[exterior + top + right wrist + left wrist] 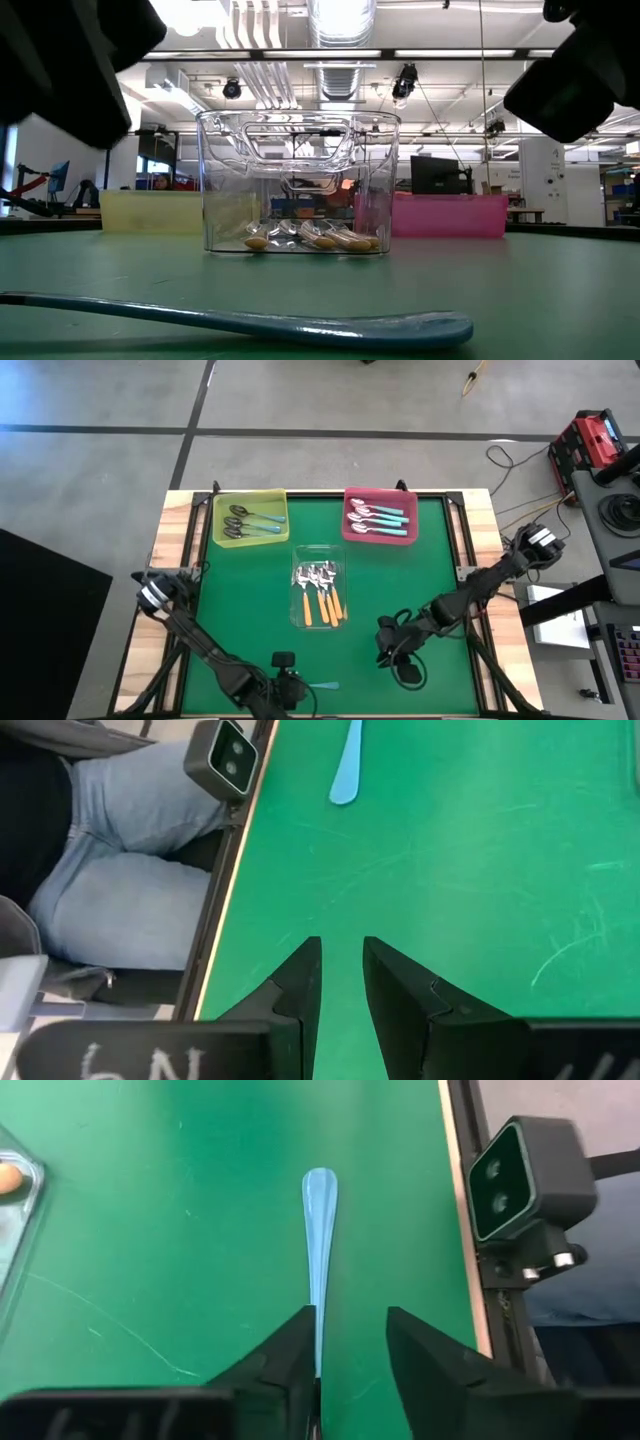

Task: Sort silverware by color (type)
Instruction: Put the blue spoon into the yellow bin

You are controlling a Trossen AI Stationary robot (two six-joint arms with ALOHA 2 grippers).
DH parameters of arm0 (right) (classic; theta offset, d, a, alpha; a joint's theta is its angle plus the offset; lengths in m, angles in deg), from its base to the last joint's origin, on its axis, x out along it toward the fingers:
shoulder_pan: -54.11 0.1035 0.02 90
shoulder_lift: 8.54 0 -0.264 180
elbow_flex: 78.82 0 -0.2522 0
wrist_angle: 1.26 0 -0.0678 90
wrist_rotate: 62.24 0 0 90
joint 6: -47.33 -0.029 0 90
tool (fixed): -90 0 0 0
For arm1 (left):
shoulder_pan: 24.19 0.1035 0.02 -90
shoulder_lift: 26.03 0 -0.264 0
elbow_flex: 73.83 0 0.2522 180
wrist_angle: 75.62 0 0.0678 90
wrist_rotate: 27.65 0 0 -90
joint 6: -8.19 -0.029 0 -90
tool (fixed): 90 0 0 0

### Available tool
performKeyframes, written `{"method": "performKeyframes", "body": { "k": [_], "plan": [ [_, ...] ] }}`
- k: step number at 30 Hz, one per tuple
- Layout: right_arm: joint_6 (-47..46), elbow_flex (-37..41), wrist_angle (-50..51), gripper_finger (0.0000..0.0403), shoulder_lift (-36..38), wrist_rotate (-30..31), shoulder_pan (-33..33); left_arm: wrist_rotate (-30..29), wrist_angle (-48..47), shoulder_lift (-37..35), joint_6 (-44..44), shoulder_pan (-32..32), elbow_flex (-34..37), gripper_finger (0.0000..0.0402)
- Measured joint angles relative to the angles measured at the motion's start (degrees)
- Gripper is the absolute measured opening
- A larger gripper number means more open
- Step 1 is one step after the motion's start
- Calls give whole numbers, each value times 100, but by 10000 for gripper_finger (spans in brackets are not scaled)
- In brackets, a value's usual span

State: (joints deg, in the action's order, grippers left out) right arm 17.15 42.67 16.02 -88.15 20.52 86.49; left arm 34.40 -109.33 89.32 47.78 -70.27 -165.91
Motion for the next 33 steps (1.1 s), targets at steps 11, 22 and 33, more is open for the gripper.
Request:
{"method": "performKeyframes", "body": {
  "k": [11, 22, 33],
  "plan": [
    [24, 0, 12, 68, -35, 132, 0, -212, 138, 316, 42, 68, -22, 193],
    [38, 0, 12, 68, -33, 146, 0, -184, 331, 377, 1, 118, 138, 207],
    [44, 0, 14, 68, -33, 281, 0, -144, 1546, 377, 41, 130, 891, 201]
  ]
}}
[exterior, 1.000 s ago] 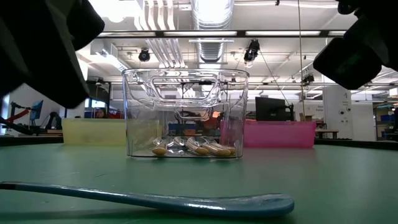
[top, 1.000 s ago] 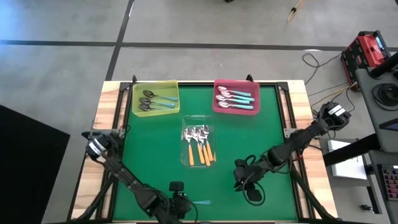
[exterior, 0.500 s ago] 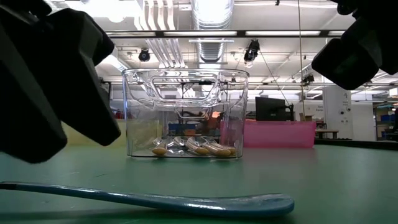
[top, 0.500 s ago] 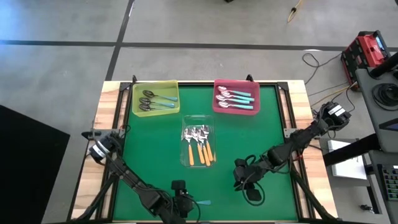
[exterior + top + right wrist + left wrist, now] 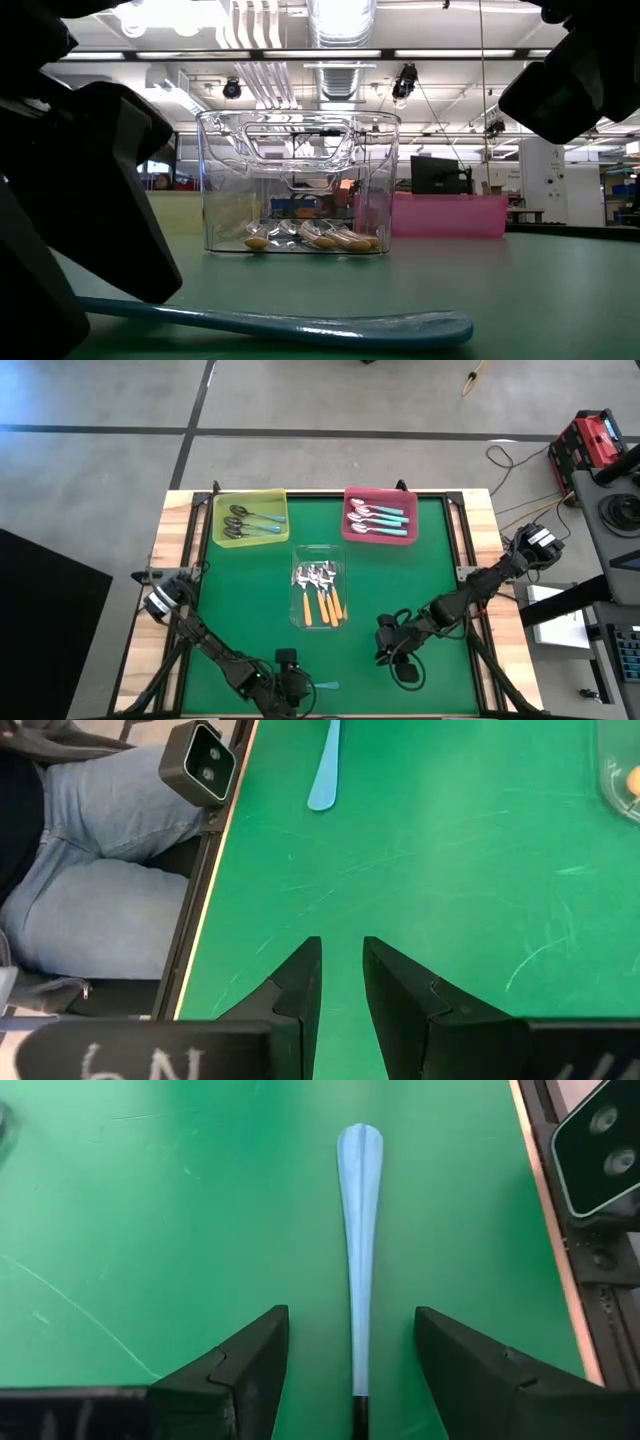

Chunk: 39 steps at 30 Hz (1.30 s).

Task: Sort silverware by color (type)
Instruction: Put the blue spoon into the yellow bin

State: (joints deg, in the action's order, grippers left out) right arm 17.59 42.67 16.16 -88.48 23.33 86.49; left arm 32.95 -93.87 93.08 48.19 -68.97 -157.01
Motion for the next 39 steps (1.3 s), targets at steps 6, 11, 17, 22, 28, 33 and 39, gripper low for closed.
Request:
{"method": "performKeyframes", "body": {
  "k": [6, 11, 17, 22, 28, 33, 39],
  "plan": [
    [28, 0, 2, 68, 0, 13, 0, -29, 90, -25, 14, 10, 193, 177],
    [36, 0, 2, 68, 0, 26, 0, -64, 52, -31, 13, 10, 268, 144],
    [128, 0, 2, 68, 0, 164, 0, -76, -1, -31, 10, 16, 276, 92],
    [251, 0, 2, 68, 0, 303, 0, -69, -26, -26, 0, 16, 259, 35],
    [382, -2, 0, 68, 0, 430, 0, -37, -44, -53, -41, 19, 259, 8],
    [496, -2, -3, 68, 0, 603, 0, 53, -152, -227, -218, 17, 285, 3],
    [678, -2, -77, 68, 0, 752, -2, 125, -404, -564, -372, 6, 298, 2]
  ]
}}
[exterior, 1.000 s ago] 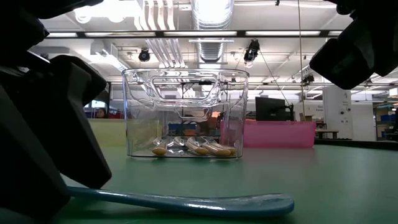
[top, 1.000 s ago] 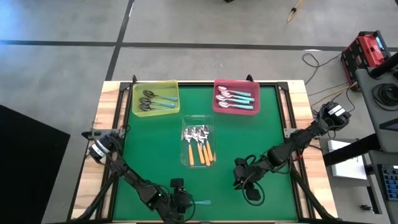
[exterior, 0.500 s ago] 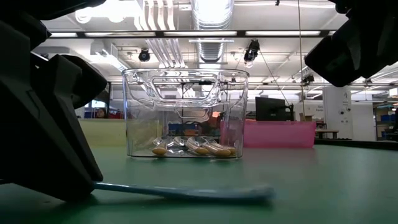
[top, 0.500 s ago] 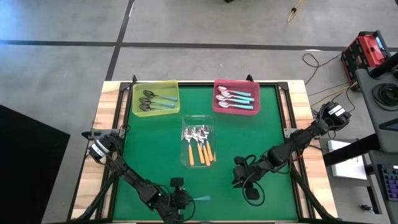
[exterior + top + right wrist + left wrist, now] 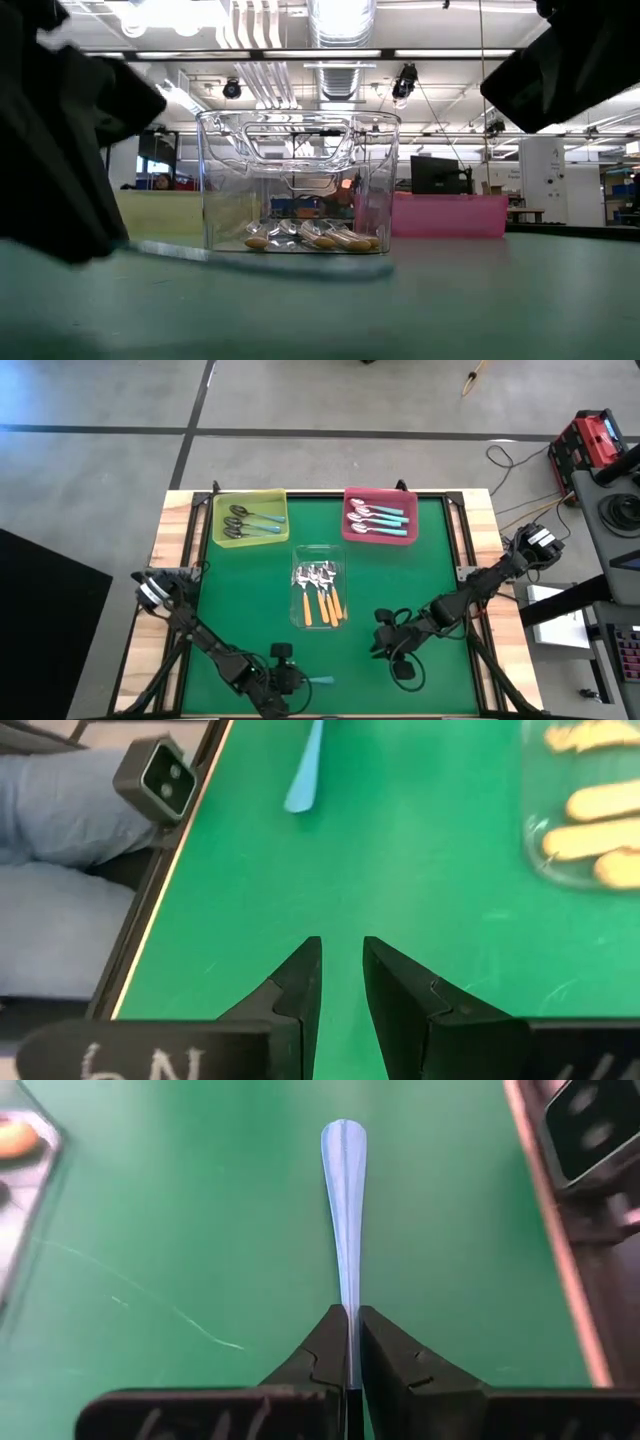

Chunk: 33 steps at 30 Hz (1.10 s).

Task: Sort silverware by color (type)
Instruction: Put the blue spoon into the yellow bin

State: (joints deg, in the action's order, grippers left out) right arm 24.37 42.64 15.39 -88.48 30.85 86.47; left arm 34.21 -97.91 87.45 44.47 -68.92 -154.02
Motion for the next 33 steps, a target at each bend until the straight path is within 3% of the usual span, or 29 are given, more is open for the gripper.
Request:
{"method": "performKeyframes", "body": {
  "k": [10, 18, 24, 33],
  "plan": [
    [148, -7, -242, 68, 0, 155, -2, 346, -317, -817, -594, -11, -17, 1],
    [737, -7, -787, 68, 36, 155, -52, 300, -1797, -1964, -924, 30, -15, 1],
    [961, -7, -841, 68, 179, 160, -255, -172, -3009, -2814, -877, 140, 11, 0],
    [1180, -7, -828, 68, 227, 159, -600, -420, -4296, -3635, -682, 583, 26, 0]
  ]
}}
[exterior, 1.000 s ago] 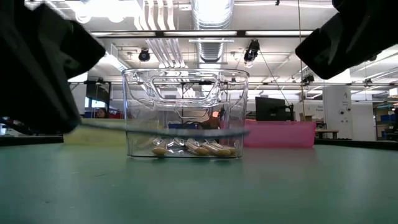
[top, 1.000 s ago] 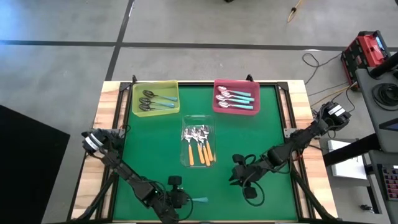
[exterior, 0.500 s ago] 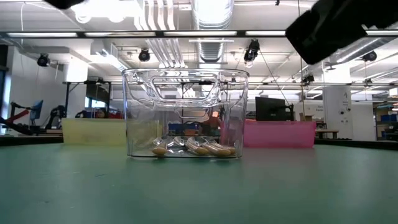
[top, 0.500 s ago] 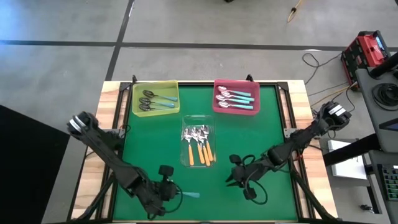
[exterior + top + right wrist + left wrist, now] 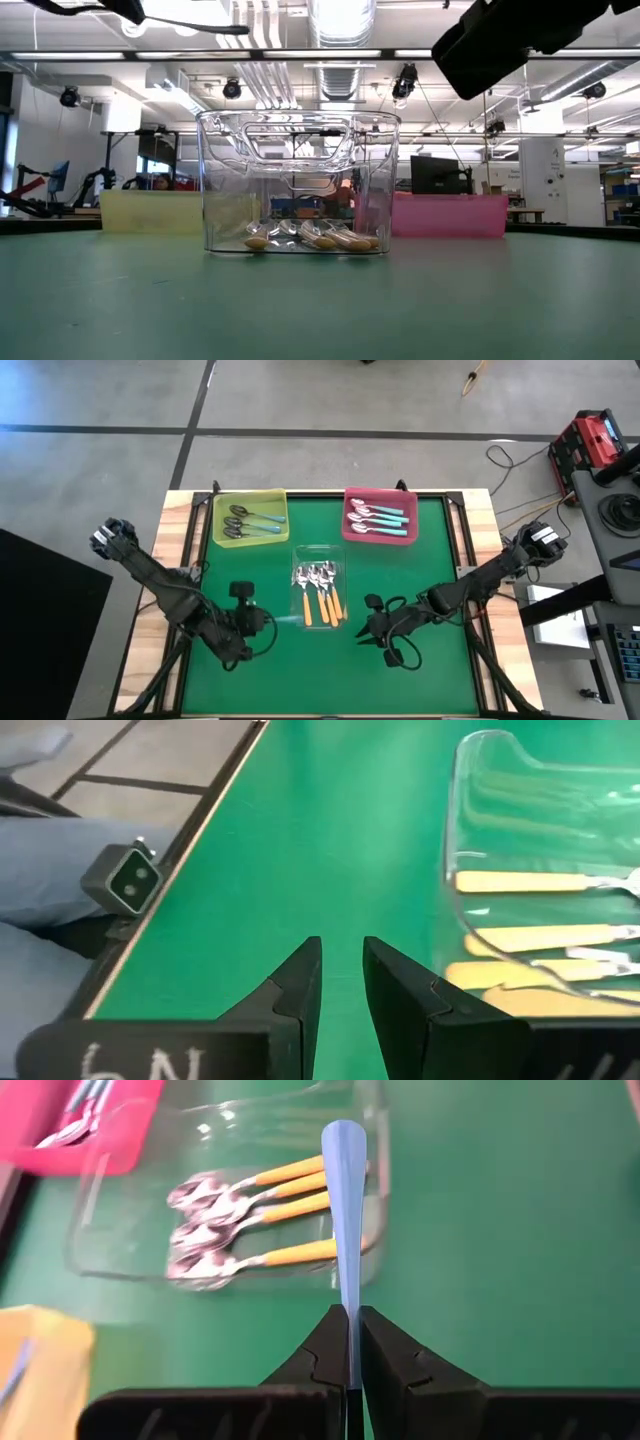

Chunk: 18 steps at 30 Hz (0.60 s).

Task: Sort silverware by color (type)
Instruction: Put the blue spoon into the yellow bin

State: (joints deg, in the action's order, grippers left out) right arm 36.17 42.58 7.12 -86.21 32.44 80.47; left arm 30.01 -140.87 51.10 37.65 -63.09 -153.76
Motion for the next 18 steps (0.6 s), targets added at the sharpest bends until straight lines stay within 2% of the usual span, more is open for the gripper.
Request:
{"method": "performKeyframes", "body": {
  "k": [12, 18],
  "plan": [
    [230, 2, 12, 68, 32, -19, -409, -15, -1549, -423, 113, 1002, 0, 0],
    [300, -17, 71, 68, 153, -21, -668, -13, -1816, -508, -486, 1674, 0, 0]
  ]
}}
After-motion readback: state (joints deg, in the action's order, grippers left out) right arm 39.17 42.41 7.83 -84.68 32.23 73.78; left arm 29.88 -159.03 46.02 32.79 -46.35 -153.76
